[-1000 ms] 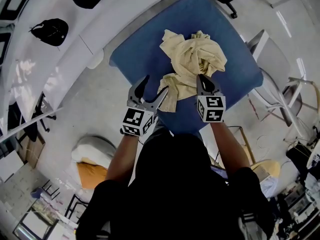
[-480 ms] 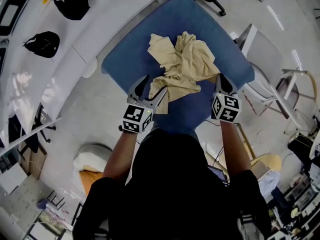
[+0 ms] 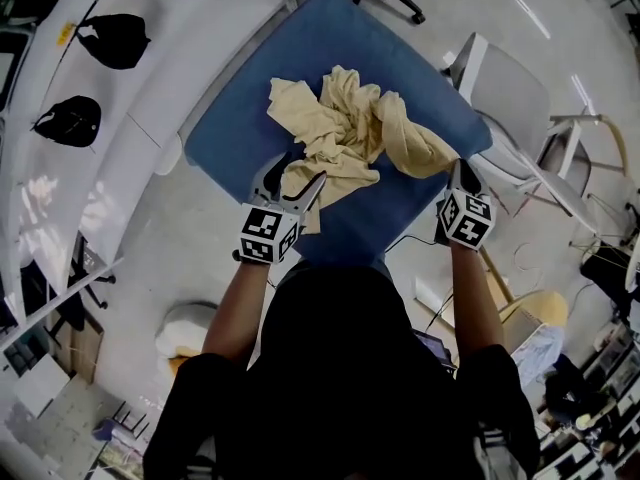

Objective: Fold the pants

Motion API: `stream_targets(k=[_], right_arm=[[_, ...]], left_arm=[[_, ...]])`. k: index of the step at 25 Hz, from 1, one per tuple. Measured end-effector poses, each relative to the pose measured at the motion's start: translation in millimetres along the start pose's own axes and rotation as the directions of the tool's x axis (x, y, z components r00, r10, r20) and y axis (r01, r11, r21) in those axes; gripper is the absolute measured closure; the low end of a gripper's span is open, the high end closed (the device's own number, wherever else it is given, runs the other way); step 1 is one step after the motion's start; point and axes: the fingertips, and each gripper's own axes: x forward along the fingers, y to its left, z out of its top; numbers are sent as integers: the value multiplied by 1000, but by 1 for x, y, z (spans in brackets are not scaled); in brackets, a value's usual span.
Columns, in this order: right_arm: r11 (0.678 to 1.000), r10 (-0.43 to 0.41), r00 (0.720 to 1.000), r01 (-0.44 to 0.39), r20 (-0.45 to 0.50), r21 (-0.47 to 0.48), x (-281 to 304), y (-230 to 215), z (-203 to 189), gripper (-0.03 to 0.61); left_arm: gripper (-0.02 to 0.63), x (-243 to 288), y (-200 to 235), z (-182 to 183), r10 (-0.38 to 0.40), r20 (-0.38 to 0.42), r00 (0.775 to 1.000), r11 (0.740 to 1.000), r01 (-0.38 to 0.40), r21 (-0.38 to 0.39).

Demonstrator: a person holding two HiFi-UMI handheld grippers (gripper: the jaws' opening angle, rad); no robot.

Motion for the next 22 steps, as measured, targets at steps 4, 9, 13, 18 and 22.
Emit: stream_targets(k=[4, 9, 13, 18, 22], right_arm=[[1000, 13, 1000, -13, 8, -4, 0, 3, 1, 517], [998, 37, 998, -34, 48, -46, -4, 24, 16, 456], [980, 142, 989, -137, 27, -146, -1, 77, 16, 436], [919, 308, 949, -314, -64, -236, -1, 160, -8, 436], [830, 440, 881, -474, -175, -294, -11, 230, -49, 435]], left_arm=[[291, 9, -5, 4, -11, -5, 1000, 1000, 11, 5], [291, 8, -3, 3, -9, -4, 1000, 1000, 9, -1], [291, -1, 6, -5, 14, -10, 1000, 1000, -14, -19], [291, -13, 22, -27, 49, -35, 998, 998, -51, -47], [291, -29, 33, -40, 84, -39, 996, 993, -87, -77]])
